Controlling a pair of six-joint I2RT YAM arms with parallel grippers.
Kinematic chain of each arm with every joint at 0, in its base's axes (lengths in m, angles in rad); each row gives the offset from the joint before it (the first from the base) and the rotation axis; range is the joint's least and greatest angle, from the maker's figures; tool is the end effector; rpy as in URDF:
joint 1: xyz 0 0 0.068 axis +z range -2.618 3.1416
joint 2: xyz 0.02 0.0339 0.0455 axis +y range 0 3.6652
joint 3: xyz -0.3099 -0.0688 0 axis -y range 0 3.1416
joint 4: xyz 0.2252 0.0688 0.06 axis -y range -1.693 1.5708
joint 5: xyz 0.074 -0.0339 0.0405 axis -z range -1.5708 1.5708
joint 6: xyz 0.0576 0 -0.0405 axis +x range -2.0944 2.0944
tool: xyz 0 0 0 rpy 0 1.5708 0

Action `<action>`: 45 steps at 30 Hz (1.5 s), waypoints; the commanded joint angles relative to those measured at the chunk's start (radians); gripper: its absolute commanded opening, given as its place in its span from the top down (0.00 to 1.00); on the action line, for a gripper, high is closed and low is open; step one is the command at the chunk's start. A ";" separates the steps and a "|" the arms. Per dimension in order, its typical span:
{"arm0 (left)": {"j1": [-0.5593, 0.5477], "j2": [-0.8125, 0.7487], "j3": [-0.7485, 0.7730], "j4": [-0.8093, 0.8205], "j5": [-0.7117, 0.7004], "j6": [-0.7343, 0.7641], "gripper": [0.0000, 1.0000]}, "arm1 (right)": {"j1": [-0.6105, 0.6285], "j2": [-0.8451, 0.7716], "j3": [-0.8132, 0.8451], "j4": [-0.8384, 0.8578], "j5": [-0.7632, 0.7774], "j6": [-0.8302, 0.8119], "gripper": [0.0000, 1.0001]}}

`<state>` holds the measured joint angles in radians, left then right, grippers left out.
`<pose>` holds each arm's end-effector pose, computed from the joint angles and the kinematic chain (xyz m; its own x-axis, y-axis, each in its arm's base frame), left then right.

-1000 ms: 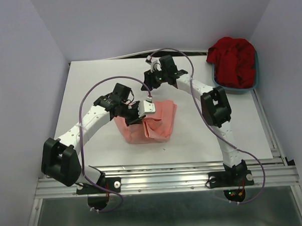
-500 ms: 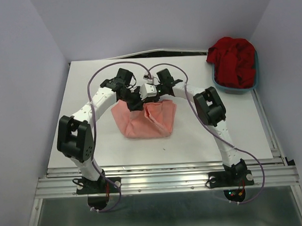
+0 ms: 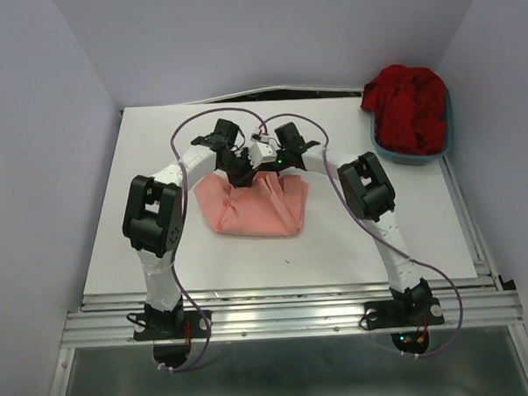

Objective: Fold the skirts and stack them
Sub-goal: Fold the skirt, then neatly place the folded skirt to the corner

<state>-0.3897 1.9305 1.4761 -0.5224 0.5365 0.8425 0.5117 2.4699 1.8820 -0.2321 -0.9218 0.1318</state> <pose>0.3837 -0.1894 0.2563 -0.0690 0.7218 -0.6886 0.9656 0.2219 0.1358 0.4636 0.3130 0.1518 -0.7331 -0.3206 -0.5998 -0.6794 0.3056 0.6671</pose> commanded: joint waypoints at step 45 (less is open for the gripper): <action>0.172 -0.194 -0.453 0.487 0.386 -0.948 0.74 | -0.045 -0.510 -0.597 0.203 -0.051 0.292 0.45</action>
<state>-0.2462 1.7275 1.0416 -0.1951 0.8917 0.0387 0.5156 1.9102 1.2903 -0.1146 -0.9577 0.3939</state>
